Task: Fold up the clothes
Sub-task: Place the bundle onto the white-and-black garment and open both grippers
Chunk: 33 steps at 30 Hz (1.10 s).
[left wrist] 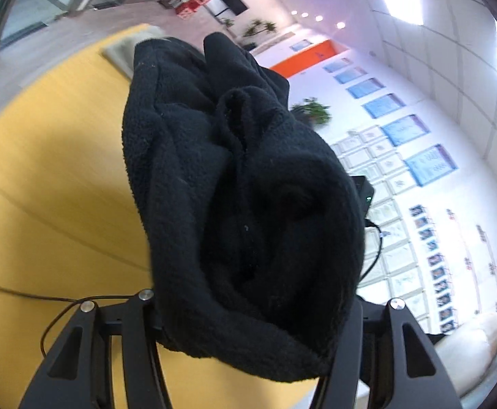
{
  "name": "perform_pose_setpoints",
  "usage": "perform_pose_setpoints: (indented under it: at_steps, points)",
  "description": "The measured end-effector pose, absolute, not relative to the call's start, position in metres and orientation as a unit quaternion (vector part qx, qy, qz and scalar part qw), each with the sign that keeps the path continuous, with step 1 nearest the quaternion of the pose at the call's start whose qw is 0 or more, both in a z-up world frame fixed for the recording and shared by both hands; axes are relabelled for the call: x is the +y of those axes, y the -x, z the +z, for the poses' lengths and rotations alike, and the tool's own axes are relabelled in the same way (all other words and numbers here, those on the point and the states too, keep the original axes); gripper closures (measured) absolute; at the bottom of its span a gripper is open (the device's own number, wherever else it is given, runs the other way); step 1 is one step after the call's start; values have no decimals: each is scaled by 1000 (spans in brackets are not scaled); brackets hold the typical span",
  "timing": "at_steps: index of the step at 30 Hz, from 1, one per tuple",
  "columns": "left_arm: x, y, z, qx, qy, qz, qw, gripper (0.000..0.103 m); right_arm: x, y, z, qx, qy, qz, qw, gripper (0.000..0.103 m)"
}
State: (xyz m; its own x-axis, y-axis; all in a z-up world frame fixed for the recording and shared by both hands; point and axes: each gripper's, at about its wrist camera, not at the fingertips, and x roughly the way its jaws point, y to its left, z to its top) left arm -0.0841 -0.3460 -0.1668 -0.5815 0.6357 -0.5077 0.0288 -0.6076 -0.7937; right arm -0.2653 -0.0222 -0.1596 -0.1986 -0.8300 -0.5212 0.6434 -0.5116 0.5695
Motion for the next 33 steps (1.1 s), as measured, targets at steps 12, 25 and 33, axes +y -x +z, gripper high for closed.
perform_pose_setpoints:
  at_steps: [12, 25, 33]
  points:
    - [-422, 160, -298, -386, 484, 750, 231, 45, -97, 354, -283, -65, -501, -744, 437, 62]
    - [-445, 142, -238, -339, 489, 794, 125, 24, -79, 357, -264, -8, -508, -747, 430, 22]
    - [-360, 28, -85, -246, 448, 858, 55, 19, -27, 252, -131, 105, -450, -768, 443, 21]
